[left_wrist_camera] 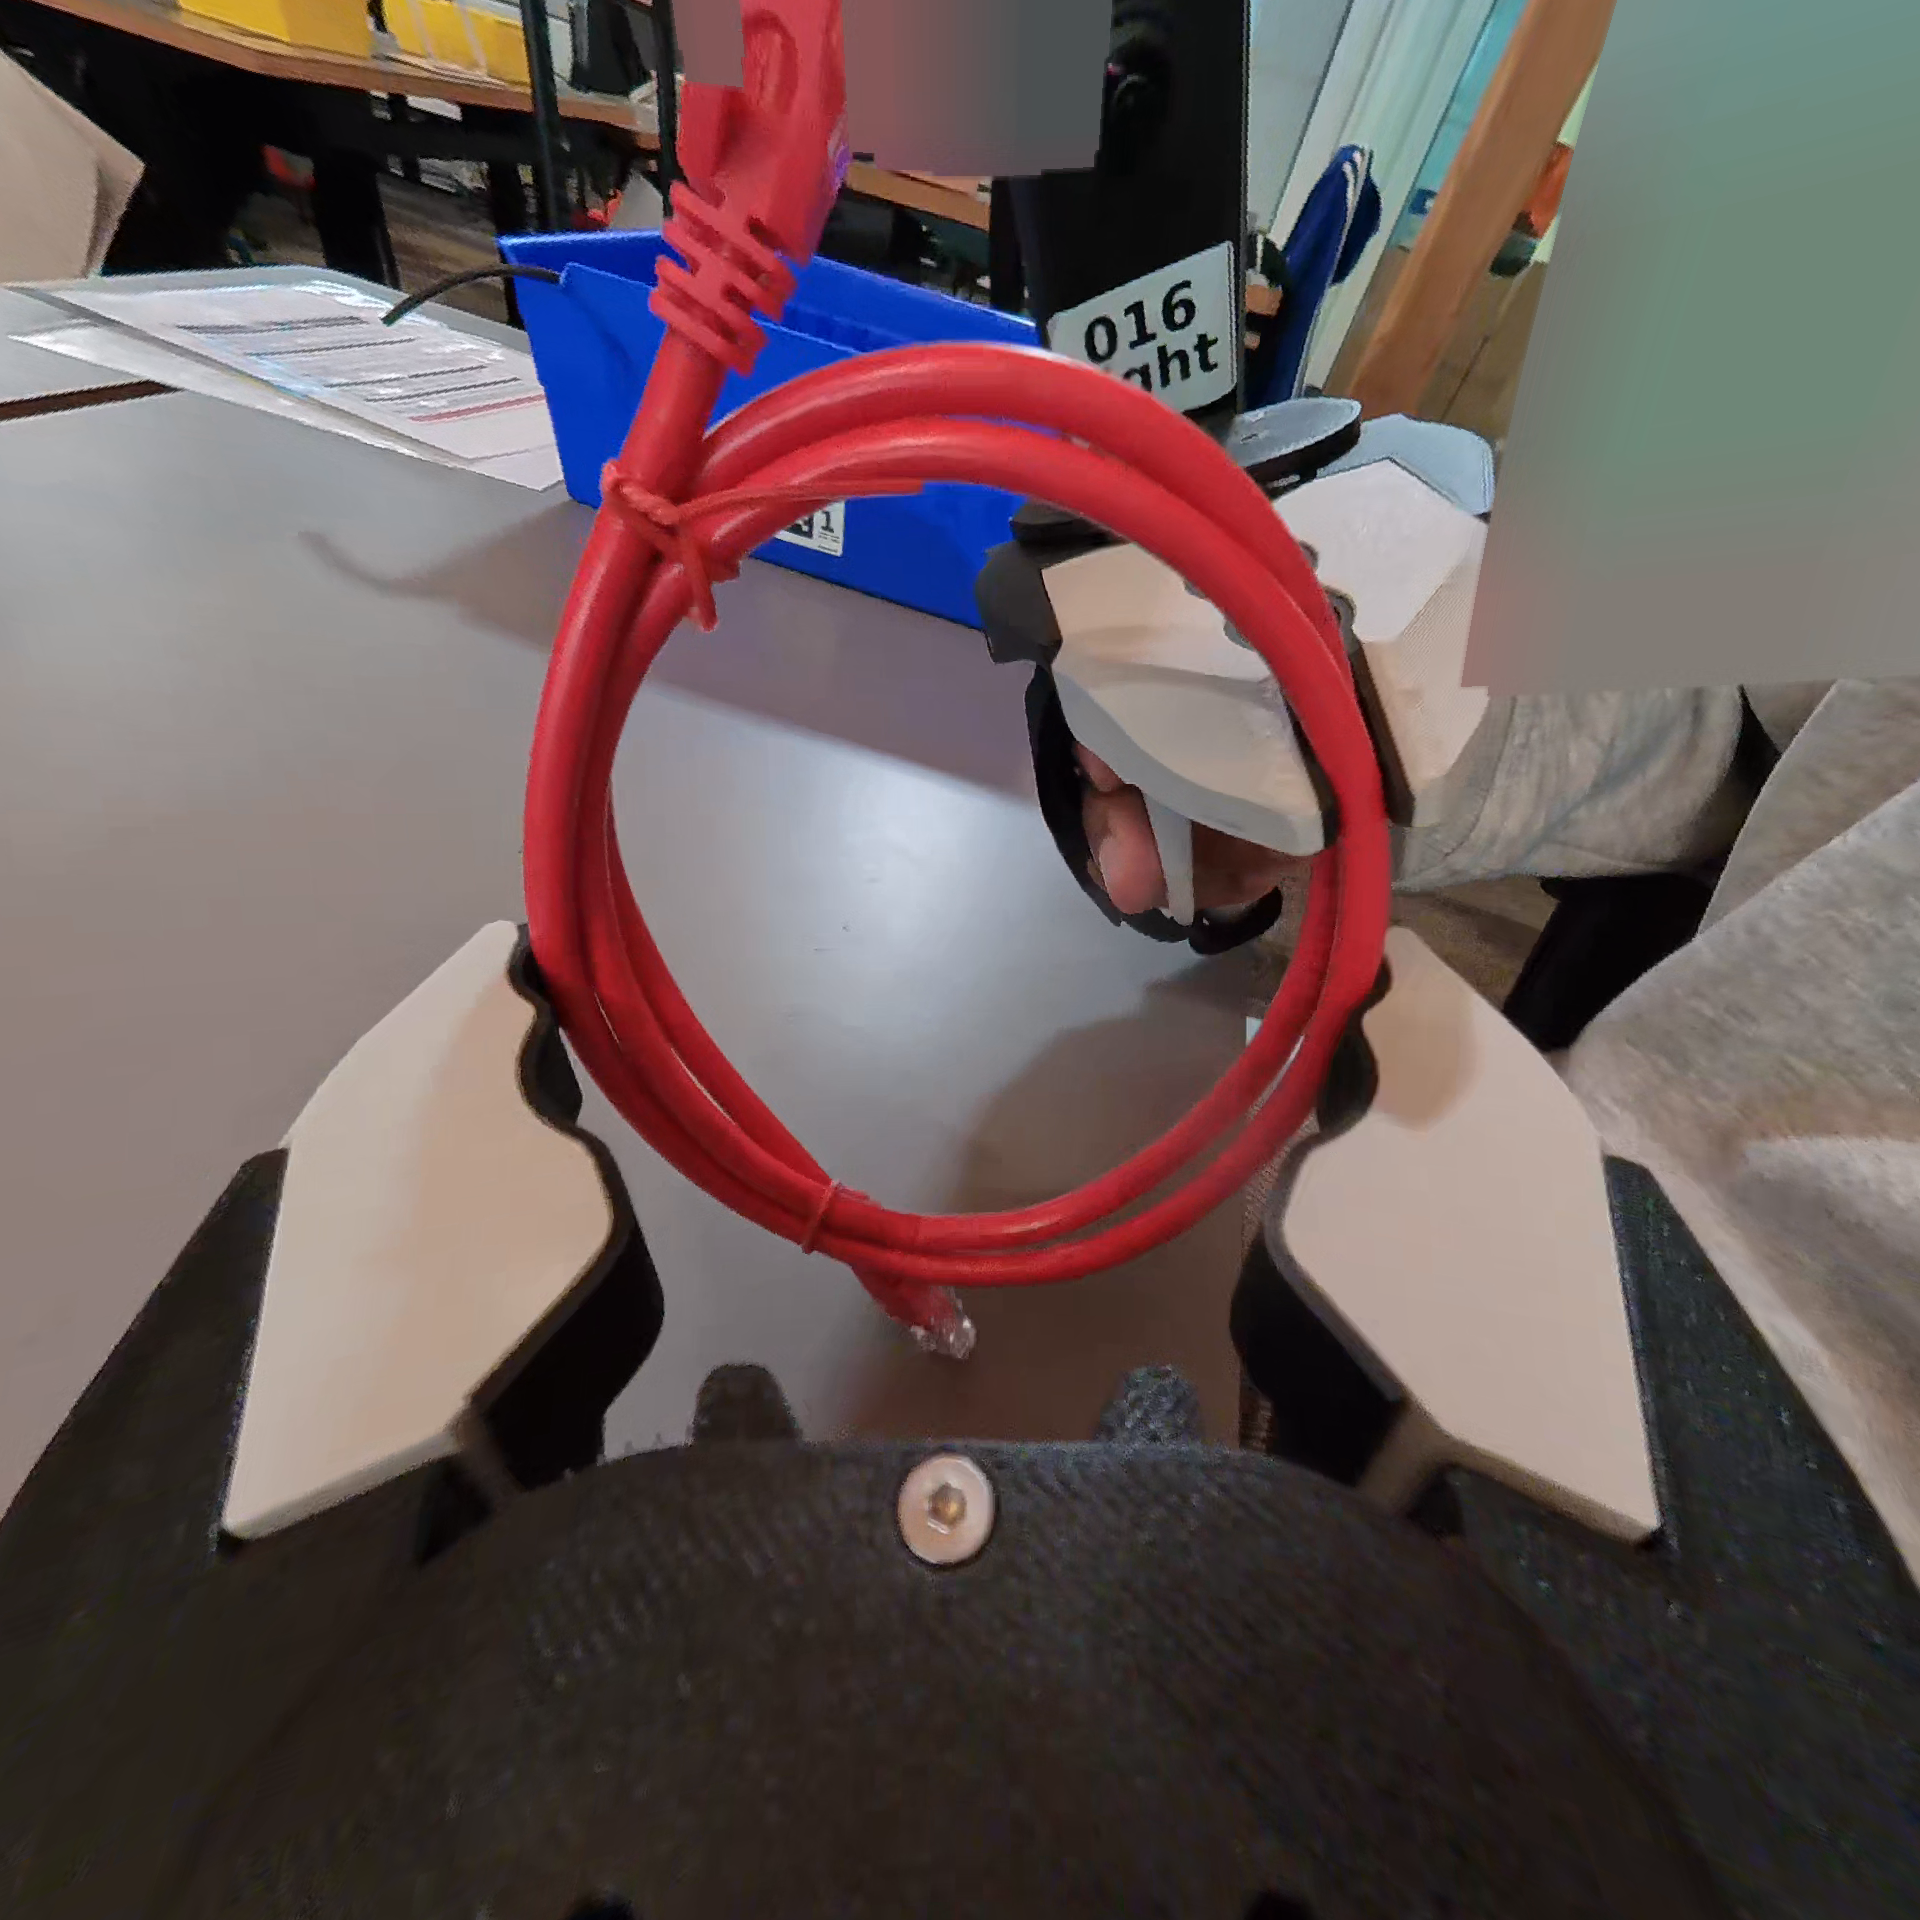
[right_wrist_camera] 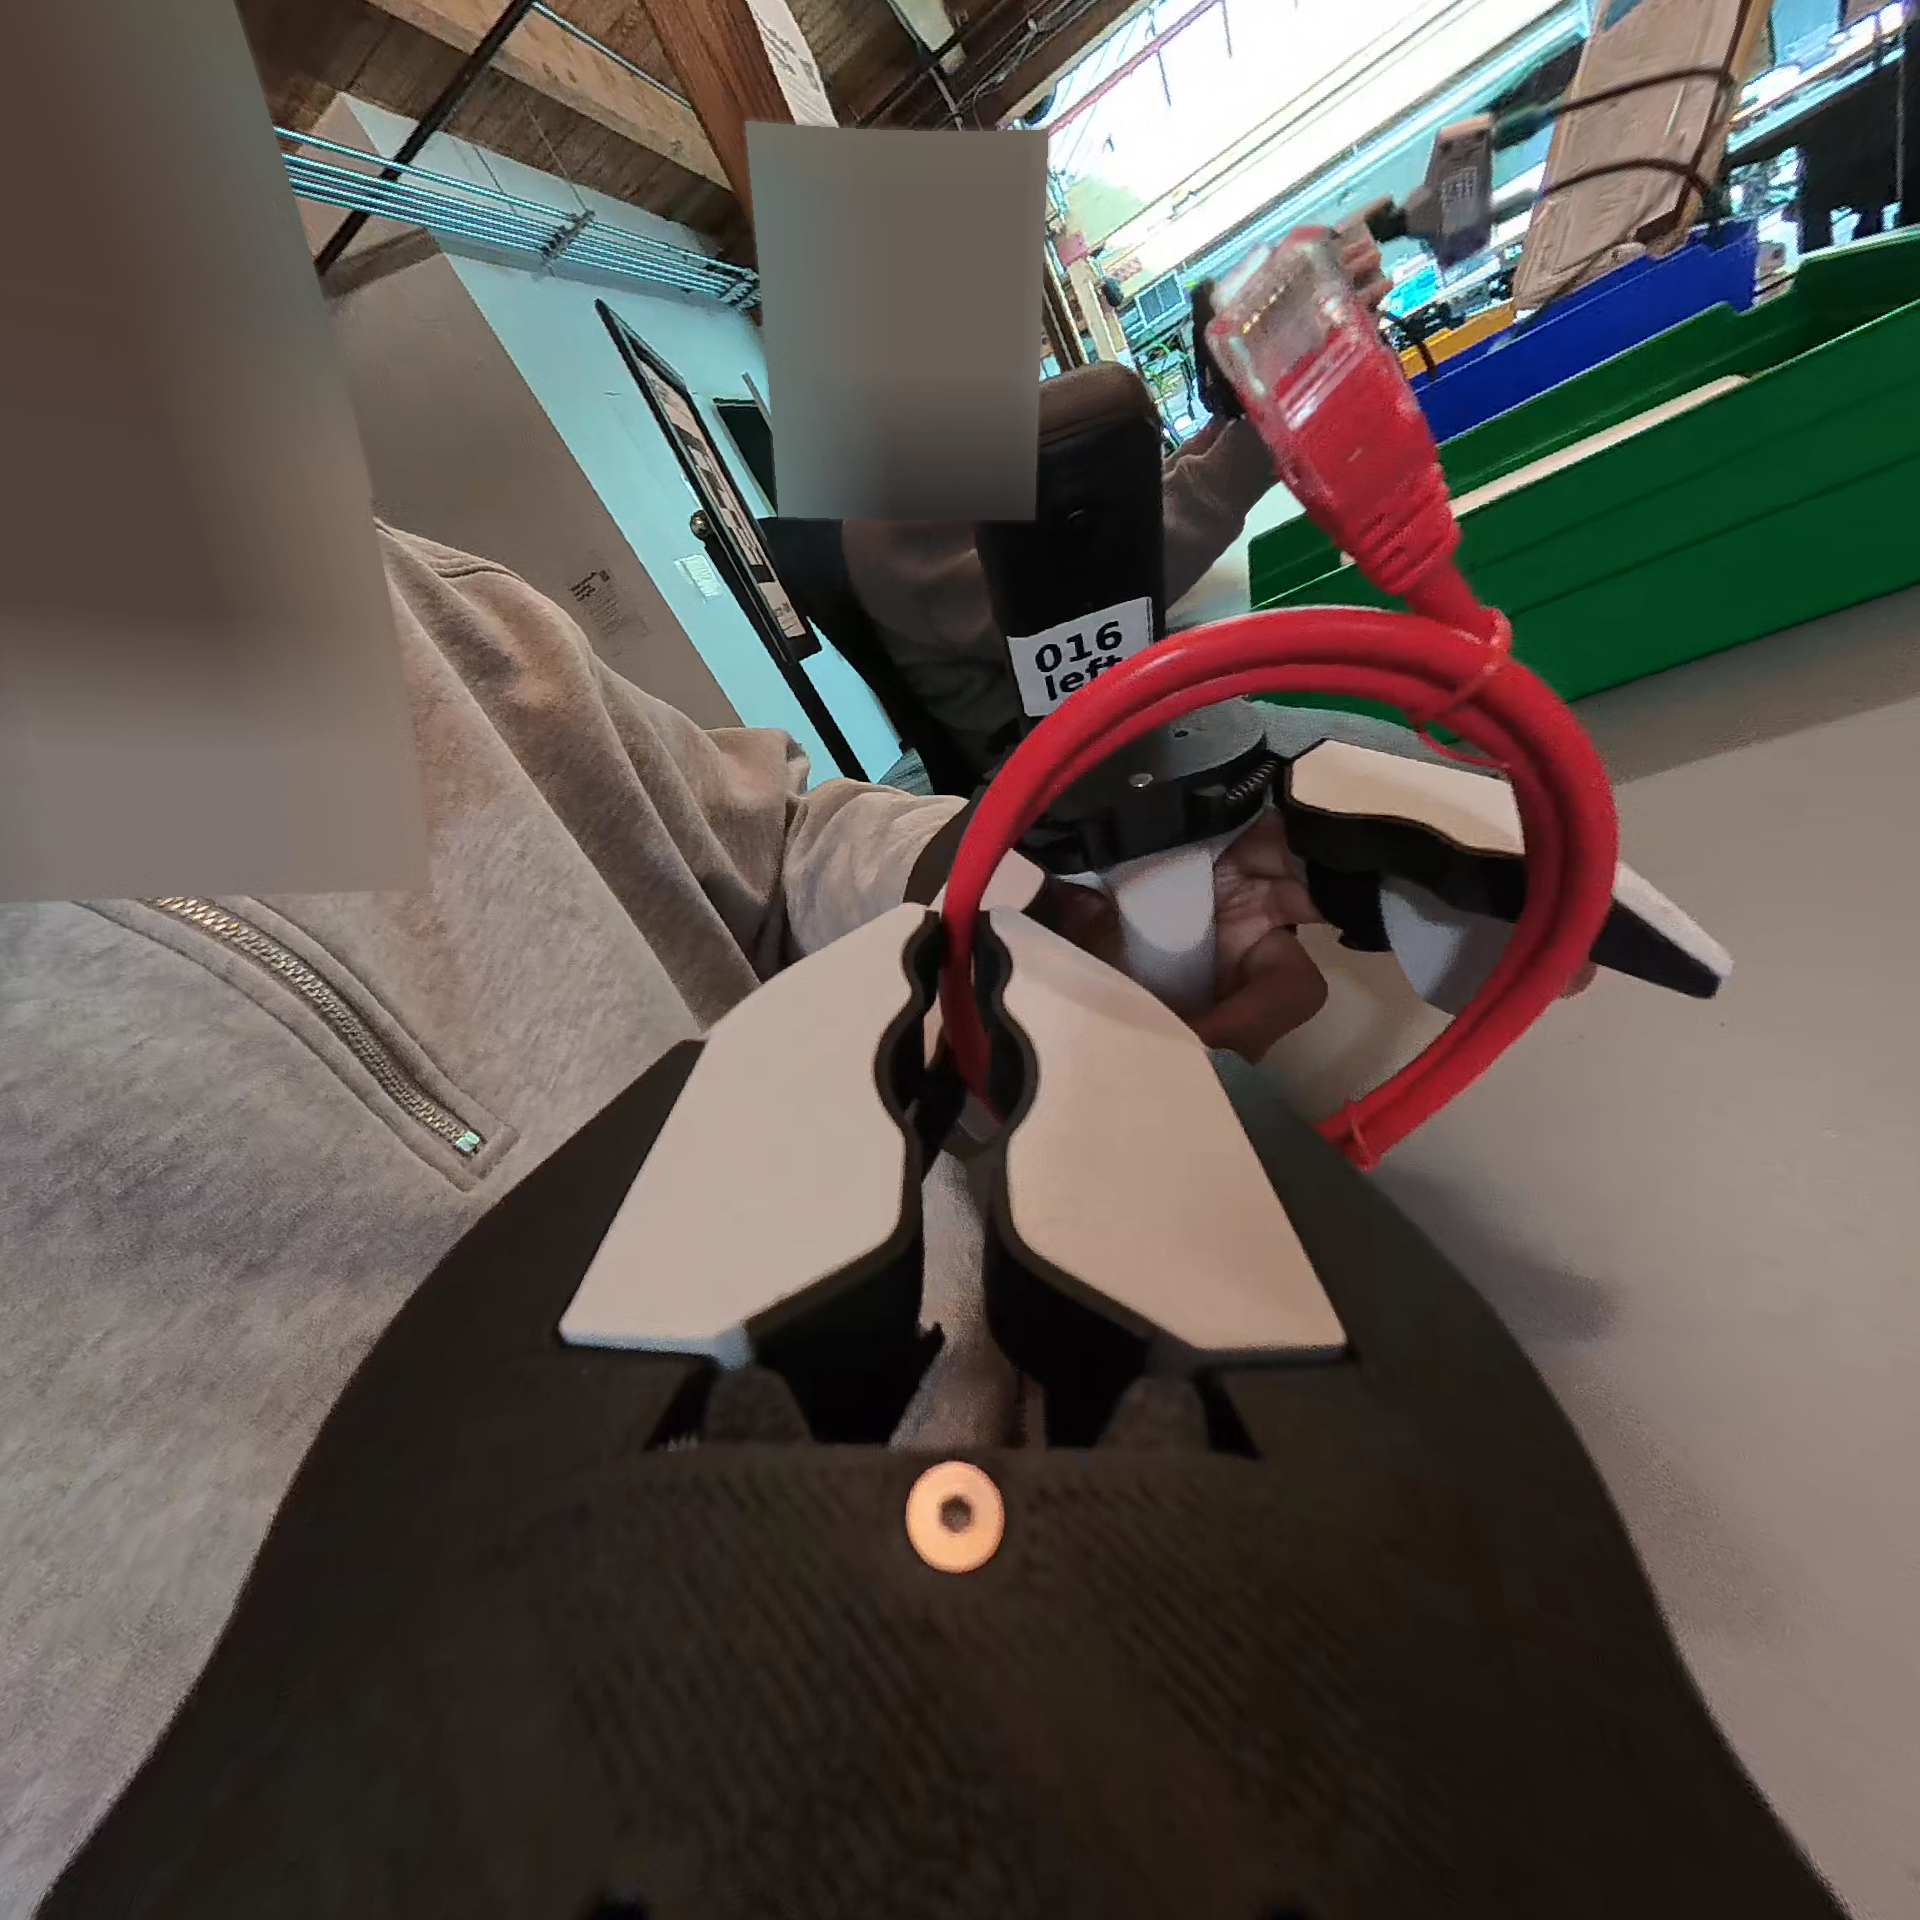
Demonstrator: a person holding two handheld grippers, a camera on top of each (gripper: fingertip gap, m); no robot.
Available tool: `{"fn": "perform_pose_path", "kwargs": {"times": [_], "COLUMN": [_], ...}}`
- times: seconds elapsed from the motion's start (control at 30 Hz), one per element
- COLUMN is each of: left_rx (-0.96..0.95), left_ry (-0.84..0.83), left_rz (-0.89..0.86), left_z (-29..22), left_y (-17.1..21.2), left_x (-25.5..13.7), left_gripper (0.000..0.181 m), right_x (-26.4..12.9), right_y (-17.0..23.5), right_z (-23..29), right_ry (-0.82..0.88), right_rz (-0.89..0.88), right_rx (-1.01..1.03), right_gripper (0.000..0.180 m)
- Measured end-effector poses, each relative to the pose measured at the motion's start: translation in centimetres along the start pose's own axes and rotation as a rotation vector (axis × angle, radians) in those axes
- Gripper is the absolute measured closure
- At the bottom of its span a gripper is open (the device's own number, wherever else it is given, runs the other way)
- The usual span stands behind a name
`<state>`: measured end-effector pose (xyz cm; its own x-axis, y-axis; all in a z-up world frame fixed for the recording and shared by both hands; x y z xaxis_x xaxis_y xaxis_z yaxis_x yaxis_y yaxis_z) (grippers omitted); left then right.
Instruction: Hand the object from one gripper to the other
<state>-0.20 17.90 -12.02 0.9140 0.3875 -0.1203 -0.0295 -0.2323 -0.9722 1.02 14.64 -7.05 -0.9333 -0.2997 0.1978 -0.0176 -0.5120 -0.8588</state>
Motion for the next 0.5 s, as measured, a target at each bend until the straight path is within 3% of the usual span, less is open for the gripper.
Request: {"fn": "perform_pose_path", "kwargs": {"times": [0.33, 0.5], "left_rx": [0.012, -0.046], "left_ry": [-0.012, -0.025], "left_rz": [-0.011, -0.077], "left_z": [0.3, 1.0], "left_y": [-0.4, -1.3], "left_x": [-0.3, -0.8], "left_gripper": [0.054, 0.056], "right_x": [-0.3, -0.3], "right_y": [-0.3, -0.5], "right_z": [-0.5, -0.8], "right_ry": [0.015, 0.031], "right_rz": [-0.041, -0.054], "right_rx": [-0.026, -0.026], "right_gripper": [0.169, 0.153]}}
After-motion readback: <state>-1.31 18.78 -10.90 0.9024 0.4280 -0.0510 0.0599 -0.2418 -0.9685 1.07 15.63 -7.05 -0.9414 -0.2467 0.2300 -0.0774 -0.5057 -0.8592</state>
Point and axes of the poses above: each gripper's, where its closed fingertips meet, x out along the fingers, y out of its underside, z = x × y across the jaws, the point moved 2 cm from there along -x, back along the fingers, and after that the axes turned 6 degrees about -z, right-handed, at the moved point
